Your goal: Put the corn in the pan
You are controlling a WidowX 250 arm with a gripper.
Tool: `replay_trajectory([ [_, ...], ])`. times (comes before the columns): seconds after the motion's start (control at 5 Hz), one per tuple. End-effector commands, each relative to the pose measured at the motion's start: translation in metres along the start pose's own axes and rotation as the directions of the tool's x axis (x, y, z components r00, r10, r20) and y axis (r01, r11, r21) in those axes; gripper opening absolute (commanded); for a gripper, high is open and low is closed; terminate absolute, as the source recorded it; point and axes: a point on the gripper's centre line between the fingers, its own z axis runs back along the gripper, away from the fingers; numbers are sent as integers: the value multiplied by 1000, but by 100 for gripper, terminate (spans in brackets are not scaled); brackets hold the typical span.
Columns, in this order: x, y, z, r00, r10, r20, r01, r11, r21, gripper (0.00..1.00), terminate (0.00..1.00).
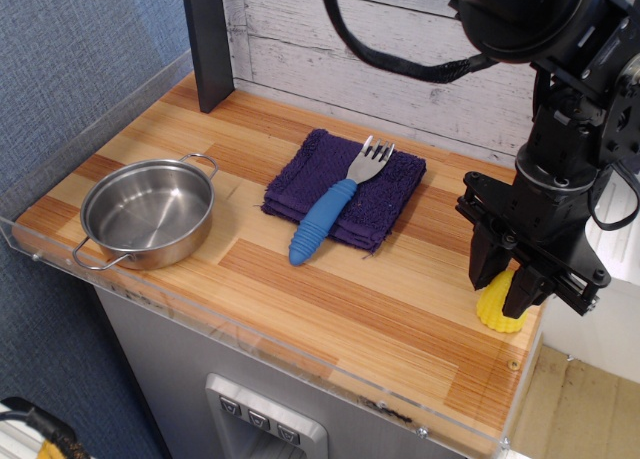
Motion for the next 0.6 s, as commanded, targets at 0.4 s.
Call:
replay_trajectory([
  [0.4, -18, 53, 105, 981, 97, 166, -92, 995, -35, 0, 0],
])
